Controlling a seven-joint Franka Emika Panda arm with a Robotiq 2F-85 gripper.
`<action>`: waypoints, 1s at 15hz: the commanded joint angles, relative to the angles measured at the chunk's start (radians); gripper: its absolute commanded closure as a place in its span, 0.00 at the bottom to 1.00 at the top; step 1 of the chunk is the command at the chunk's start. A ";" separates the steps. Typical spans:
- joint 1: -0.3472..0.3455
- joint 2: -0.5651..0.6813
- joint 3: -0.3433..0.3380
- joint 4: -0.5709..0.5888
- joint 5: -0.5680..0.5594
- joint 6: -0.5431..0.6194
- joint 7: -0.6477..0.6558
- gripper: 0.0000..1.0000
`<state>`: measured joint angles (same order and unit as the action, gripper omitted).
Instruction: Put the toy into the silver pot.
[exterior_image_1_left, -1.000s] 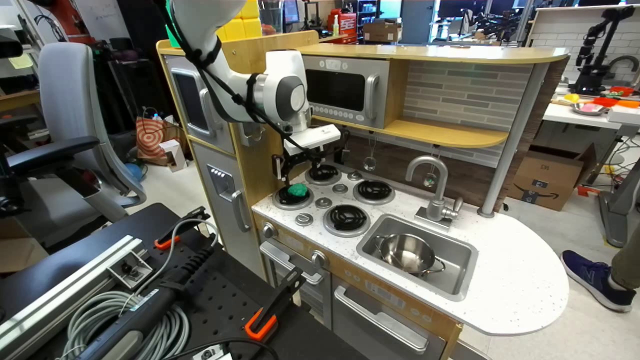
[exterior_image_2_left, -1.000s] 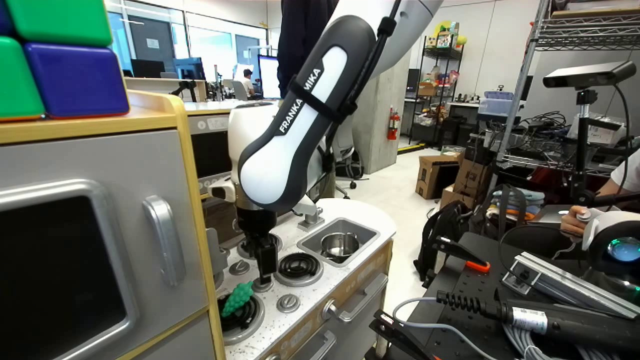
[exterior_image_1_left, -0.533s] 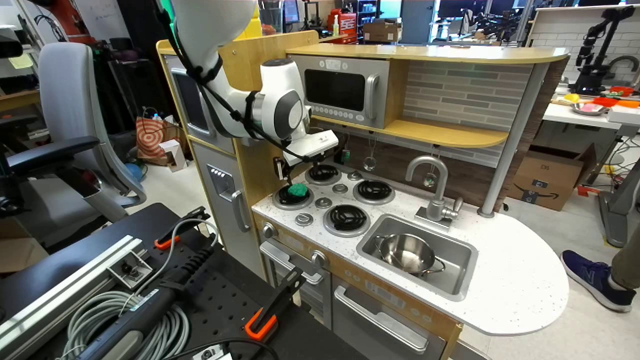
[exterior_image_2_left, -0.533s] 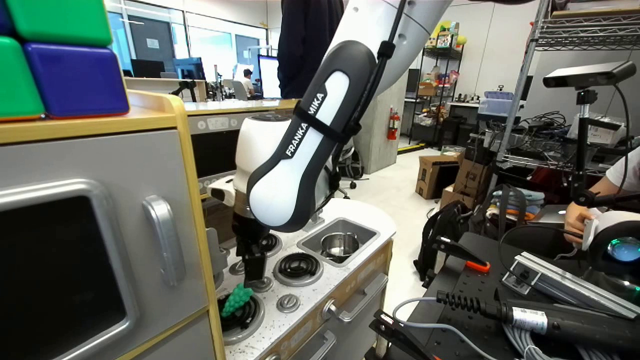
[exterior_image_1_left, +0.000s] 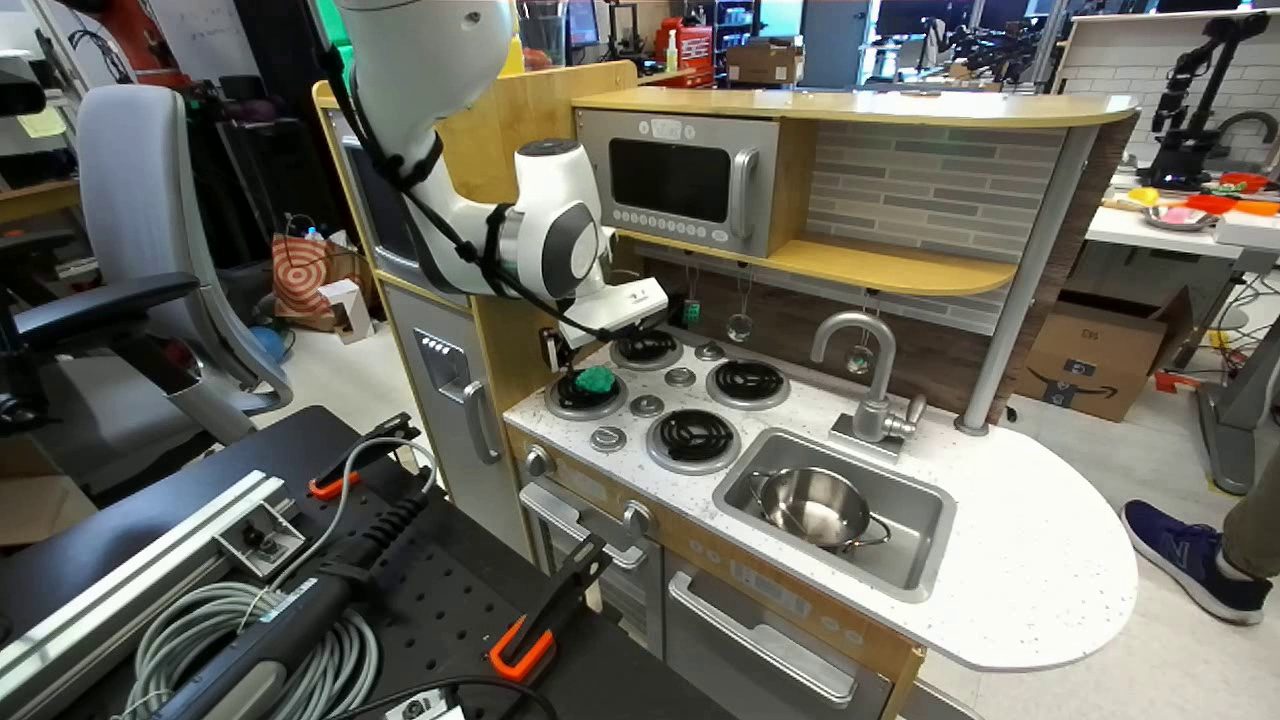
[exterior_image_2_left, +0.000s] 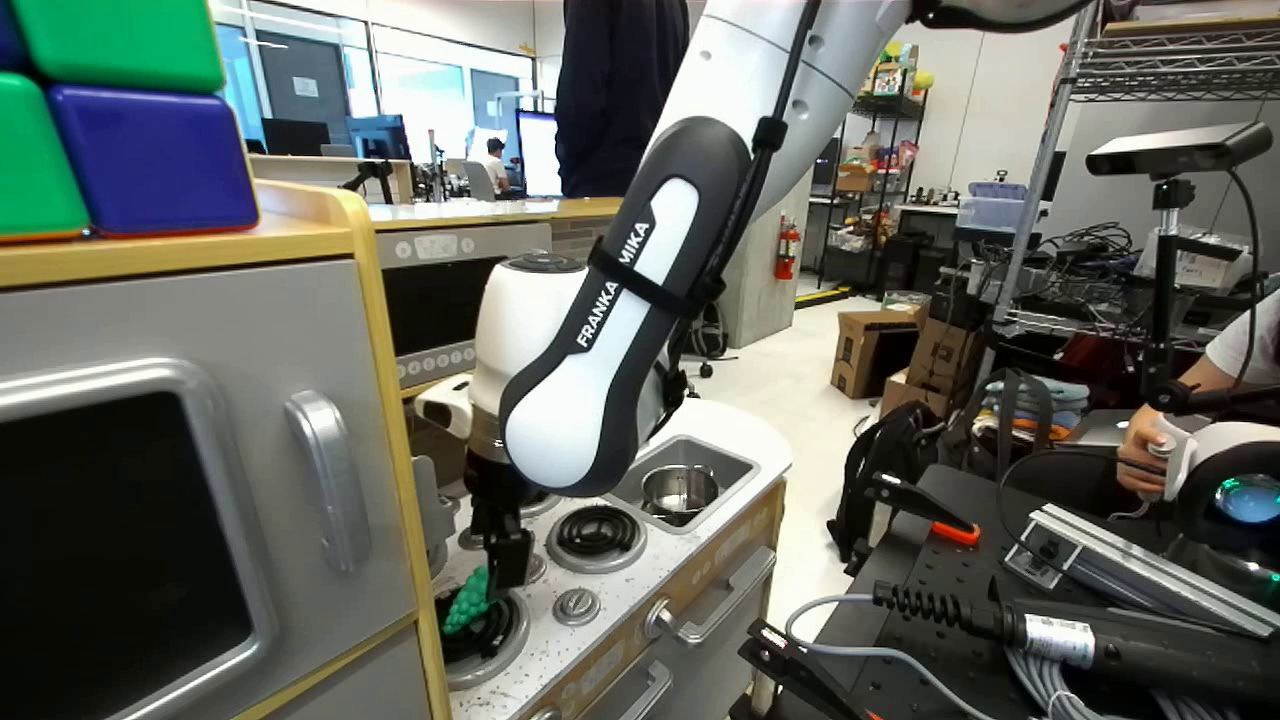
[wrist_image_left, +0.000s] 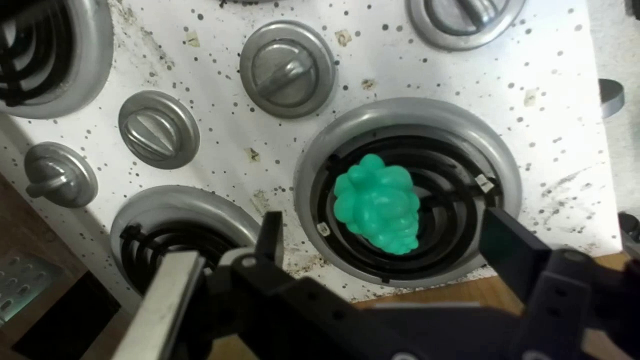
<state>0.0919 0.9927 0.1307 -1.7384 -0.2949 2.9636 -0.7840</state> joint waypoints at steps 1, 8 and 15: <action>0.013 0.017 -0.006 0.032 -0.024 -0.025 0.041 0.00; 0.041 0.042 -0.023 0.076 -0.027 -0.075 0.075 0.00; 0.064 0.076 -0.017 0.152 -0.021 -0.151 0.102 0.00</action>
<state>0.1347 1.0282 0.1257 -1.6632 -0.2949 2.8628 -0.7221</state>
